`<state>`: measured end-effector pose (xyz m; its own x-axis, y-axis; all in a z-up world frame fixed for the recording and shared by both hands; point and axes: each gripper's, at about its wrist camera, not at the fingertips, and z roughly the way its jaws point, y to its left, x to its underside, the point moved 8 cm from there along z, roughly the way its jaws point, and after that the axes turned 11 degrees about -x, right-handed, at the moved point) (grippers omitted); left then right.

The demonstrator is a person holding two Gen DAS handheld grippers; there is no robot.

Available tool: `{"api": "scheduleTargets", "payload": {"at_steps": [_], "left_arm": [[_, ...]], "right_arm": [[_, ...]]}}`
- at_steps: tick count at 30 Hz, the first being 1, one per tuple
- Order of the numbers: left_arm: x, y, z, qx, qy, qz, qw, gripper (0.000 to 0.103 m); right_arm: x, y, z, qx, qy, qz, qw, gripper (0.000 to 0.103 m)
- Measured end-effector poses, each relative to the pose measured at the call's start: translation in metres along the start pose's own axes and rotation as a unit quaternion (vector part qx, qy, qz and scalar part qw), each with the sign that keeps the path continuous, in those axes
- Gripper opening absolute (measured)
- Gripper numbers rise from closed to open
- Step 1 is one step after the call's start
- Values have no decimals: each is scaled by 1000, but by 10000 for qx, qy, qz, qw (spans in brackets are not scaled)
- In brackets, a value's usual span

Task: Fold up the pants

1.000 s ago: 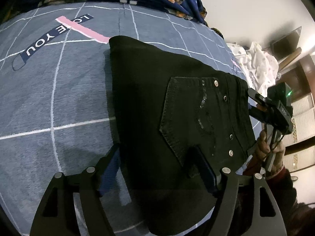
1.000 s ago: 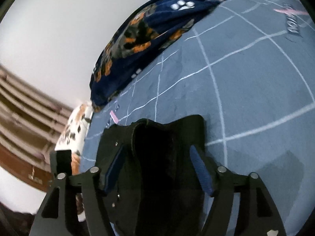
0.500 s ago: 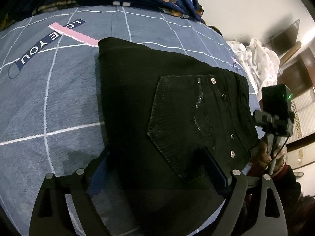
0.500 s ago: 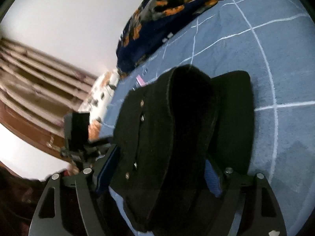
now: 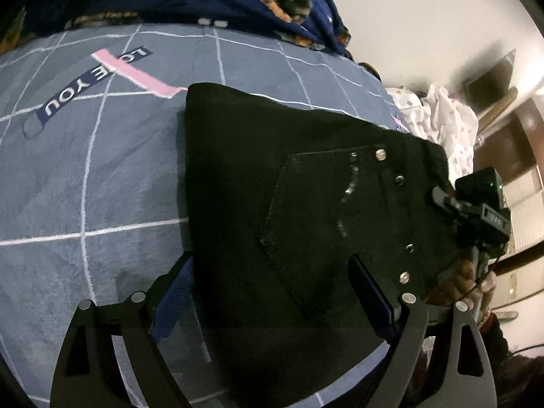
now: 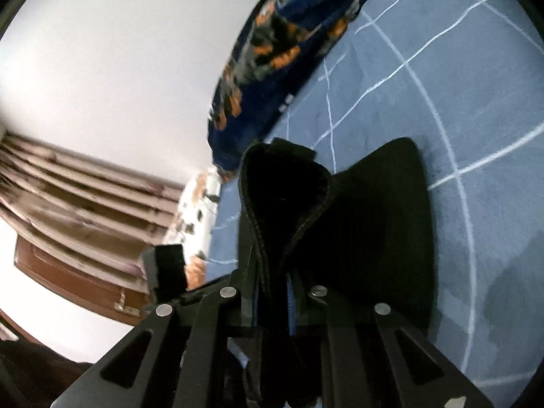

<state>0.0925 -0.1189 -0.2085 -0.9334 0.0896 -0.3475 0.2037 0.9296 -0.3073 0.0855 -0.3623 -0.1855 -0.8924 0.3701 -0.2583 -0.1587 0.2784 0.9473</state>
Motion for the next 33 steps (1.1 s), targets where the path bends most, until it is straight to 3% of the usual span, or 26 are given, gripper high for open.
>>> {"api": "scheduleTargets", "payload": {"at_steps": [4,8,12,16,22,28,31,33], "left_arm": [[1,-8,5,-27,8,198,9998,89],[7,-7,14,-45,125,180,9997,89],[8,-2,15,-68,130,97,9998,89],[8,2,16,-95,96,95,9999,89],[6,3,18,-133,66,180,9997,89],[6,2,18,-123,47,189,9997,89],[6,3,17,-81,91,138,9998,89],[5,4,15,-17,85,72,9999,89]], "right_arm": [[-1,-22,-23,84,-302,326,9990,12],[5,-51,-25,-118,-292,903,9954,12],[5,-52,-23,-309,-348,1075,9931,12],[4,-51,-21,-437,-409,1160,9914,12],[7,-62,-21,-251,-320,1138,9927,13],[10,-55,-27,58,-233,926,9954,24],[8,-45,-46,306,-467,788,9953,28],[12,-29,-66,124,-690,788,9944,28]]}}
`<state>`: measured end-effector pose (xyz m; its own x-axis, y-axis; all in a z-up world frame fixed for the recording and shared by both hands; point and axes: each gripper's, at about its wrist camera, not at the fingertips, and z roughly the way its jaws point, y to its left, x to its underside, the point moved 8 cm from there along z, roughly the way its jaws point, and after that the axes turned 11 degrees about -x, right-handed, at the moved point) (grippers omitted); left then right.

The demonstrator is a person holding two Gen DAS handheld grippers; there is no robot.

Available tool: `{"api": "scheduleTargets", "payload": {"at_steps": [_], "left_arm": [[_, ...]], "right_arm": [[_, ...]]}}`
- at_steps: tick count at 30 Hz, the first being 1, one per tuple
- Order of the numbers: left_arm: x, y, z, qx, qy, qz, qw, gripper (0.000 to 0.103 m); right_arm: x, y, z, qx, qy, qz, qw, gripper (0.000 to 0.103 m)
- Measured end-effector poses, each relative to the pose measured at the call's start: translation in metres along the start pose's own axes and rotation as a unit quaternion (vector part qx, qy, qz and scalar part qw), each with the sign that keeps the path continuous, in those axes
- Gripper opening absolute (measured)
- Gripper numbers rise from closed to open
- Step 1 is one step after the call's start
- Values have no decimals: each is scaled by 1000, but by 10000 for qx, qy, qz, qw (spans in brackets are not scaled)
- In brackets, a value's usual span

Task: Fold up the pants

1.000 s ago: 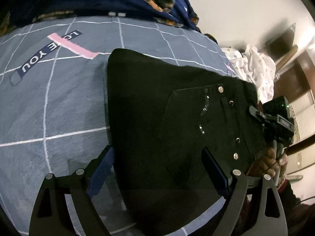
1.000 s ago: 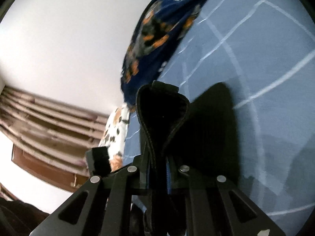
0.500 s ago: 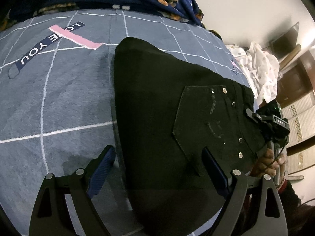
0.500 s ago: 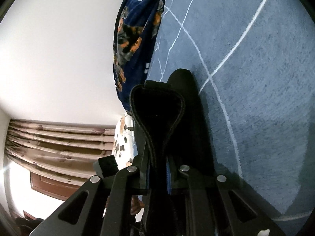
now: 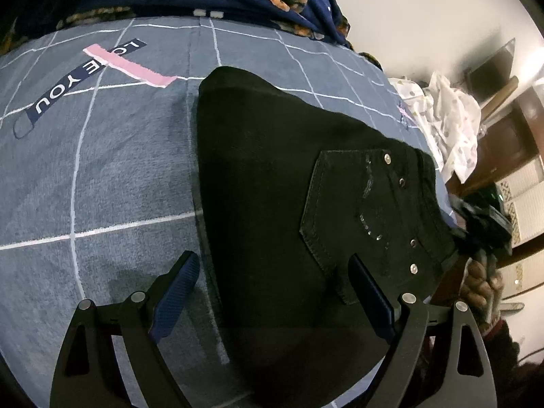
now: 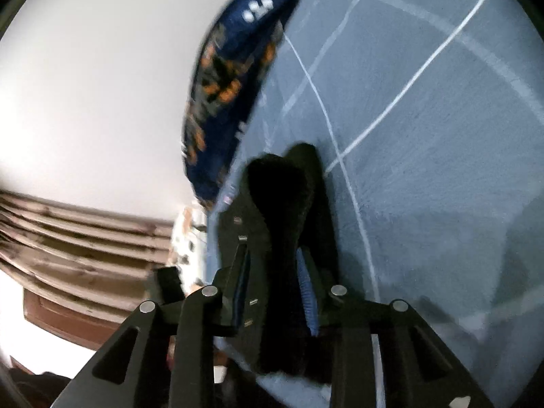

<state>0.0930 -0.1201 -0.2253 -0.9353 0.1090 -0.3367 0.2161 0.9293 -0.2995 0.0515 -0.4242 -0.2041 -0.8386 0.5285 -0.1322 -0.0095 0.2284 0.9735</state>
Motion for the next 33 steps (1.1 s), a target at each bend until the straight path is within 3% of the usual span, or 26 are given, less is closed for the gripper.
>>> {"api": "scheduleTargets", "payload": {"at_steps": [3,11,20,22,24,33], "left_arm": [[0,1,-1,114,-25,-83,9999,89],[-1,10,-11,146,-208,-172,9995,89],[-3,41,-29,152,-451,-514,9975,89],[1,40,-26,174,-349,-471,9981,89],[6,35,-22,150,-261,-358,9989,89],[20,13,-16,-27,-126,248,9996,89]], "right_arm": [[20,21,-23,-476,-110,160,9987,32],[66,3,-22,-118,-99,546,9984,37],[66,5,-16,160,-211,496,9984,38],[65,3,-16,218,-246,518,9981,35],[65,3,-16,446,-230,364,9981,18],[72,0,-19,765,-210,239,9966,15]]}}
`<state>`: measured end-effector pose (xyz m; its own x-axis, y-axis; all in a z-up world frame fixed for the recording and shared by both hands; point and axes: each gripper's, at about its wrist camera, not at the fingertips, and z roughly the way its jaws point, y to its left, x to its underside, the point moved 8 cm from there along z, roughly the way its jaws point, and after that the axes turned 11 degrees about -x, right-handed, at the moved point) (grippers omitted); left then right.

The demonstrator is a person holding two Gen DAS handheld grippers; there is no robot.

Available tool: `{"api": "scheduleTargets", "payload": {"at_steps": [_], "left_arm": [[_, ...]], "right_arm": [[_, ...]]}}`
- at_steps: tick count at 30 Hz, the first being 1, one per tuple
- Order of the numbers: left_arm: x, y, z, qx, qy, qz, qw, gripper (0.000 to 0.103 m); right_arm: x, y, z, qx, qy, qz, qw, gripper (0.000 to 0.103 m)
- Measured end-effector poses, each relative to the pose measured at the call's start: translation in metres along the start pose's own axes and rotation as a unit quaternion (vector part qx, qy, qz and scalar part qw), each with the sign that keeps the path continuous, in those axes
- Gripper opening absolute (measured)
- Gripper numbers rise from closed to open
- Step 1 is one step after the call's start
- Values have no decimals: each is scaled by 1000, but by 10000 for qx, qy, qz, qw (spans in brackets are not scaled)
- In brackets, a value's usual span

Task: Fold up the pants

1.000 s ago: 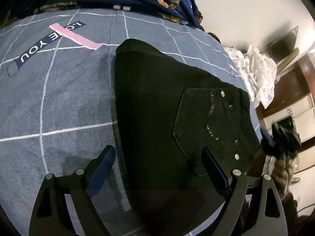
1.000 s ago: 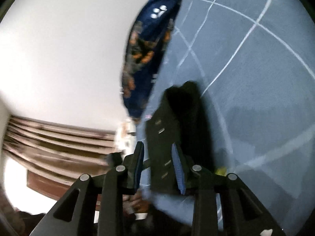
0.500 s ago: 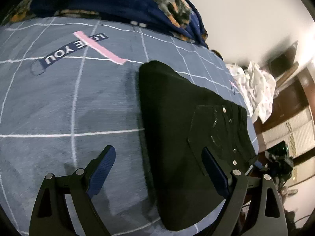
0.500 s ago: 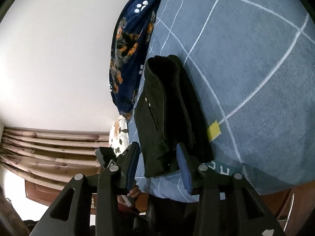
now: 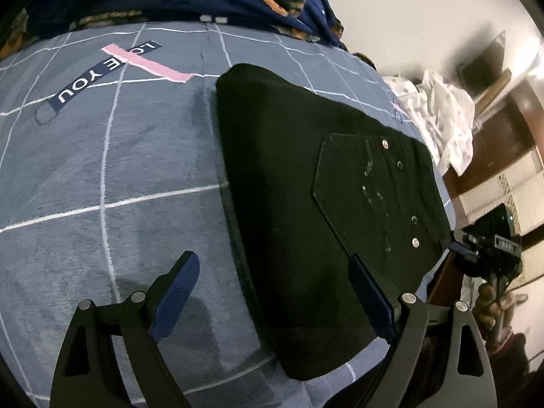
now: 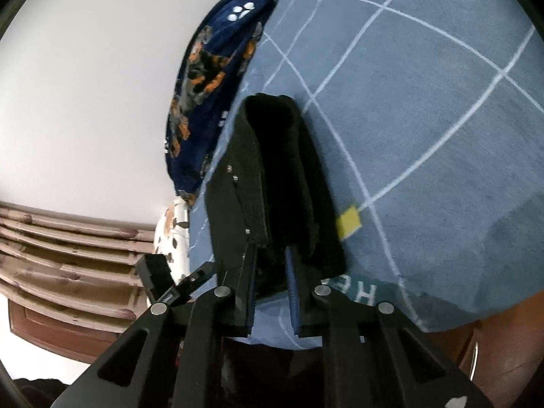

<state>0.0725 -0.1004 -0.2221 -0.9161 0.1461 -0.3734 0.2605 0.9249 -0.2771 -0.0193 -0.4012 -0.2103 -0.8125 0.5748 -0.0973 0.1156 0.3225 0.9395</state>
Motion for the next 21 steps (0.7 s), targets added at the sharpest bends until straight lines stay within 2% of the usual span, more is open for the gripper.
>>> {"api": "scheduleTargets", "payload": {"at_steps": [4,12,17,19,21], "left_arm": [[0,2,1,39,29,-43,10000,89],[0,9,-1,215,7,-306,9993,89],[2,6,-1,169,3,-256,9995,89],[2,6,-1,166,2,-261,9995,89],[2,7,-1,176,7,-282,9994,89]], "right_arm": [[-1,-1,-2,-186,-20,186,9997,16],[-7,3,-12,-290,-246,313,9988,28],[-1,2,0,-148,-75,260,9995,28],[2,2,4,-14,1,124,9999,18],[4,6,6,33,28,6,10000,17]]}}
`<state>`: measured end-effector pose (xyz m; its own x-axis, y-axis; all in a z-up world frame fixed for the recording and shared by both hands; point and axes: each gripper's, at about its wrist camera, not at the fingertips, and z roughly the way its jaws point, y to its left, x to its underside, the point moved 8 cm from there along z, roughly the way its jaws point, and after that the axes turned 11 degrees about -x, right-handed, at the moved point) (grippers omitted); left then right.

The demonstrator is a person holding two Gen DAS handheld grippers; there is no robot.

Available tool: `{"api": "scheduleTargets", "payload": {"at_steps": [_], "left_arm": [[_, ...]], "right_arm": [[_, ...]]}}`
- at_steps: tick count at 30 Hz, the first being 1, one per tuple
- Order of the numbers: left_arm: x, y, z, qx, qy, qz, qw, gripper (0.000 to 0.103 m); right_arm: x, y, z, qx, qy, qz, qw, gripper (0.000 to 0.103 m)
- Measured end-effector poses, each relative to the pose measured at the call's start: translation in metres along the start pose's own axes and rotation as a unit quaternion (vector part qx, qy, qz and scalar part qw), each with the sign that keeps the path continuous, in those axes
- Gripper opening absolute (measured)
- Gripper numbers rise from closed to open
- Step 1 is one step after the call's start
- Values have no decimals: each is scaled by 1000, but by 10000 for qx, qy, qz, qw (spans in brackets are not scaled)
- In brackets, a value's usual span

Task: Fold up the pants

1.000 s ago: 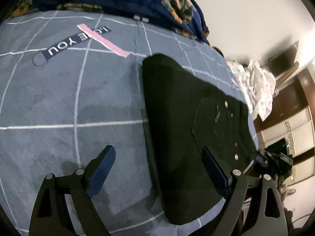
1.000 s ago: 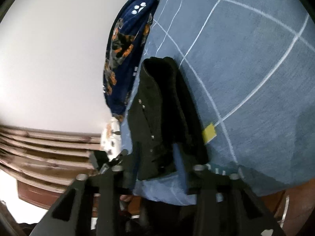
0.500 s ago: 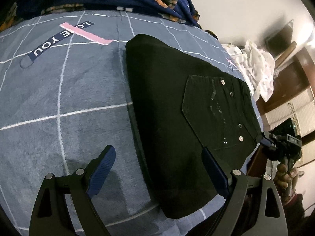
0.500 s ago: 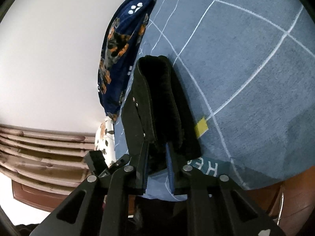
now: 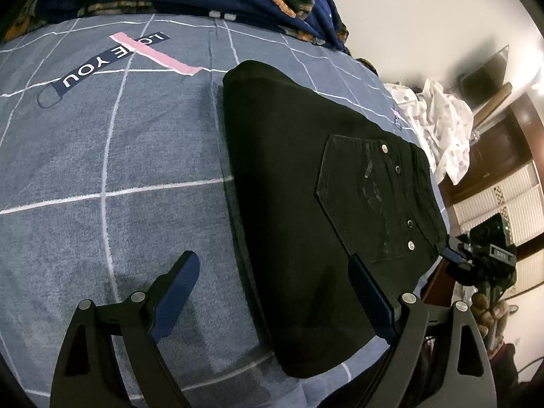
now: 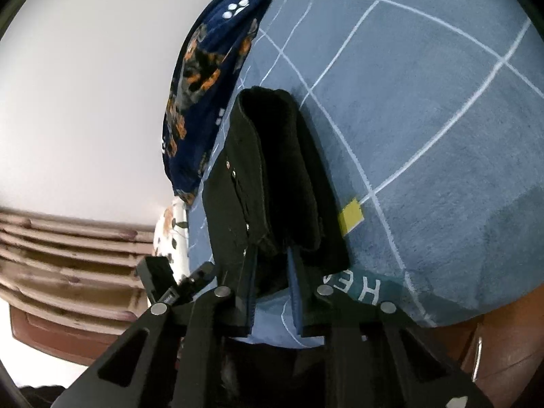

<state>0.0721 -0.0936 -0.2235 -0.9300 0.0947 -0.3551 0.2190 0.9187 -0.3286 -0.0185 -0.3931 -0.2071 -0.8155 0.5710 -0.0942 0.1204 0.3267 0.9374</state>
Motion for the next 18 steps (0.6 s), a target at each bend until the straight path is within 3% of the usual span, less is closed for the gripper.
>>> {"api": "scheduleTargets", "payload": {"at_steps": [5,9,12,18], "left_arm": [[0,0,0,1,30,-23,10000,89],[0,2,1,20,10,-42,10000,89],[0,2,1,8,-13,5,10000,89],[2,3,1,26,-62,26,10000,89]], "right_arm": [[5,13,-6,-213,-41,-103,9997,15],[8,-14,-6,-67,-35,264,9996,12],[10,-31,-5,-251,-33,678,9974,11],[8,-26,-4,-128,-33,563,9983,11]]}}
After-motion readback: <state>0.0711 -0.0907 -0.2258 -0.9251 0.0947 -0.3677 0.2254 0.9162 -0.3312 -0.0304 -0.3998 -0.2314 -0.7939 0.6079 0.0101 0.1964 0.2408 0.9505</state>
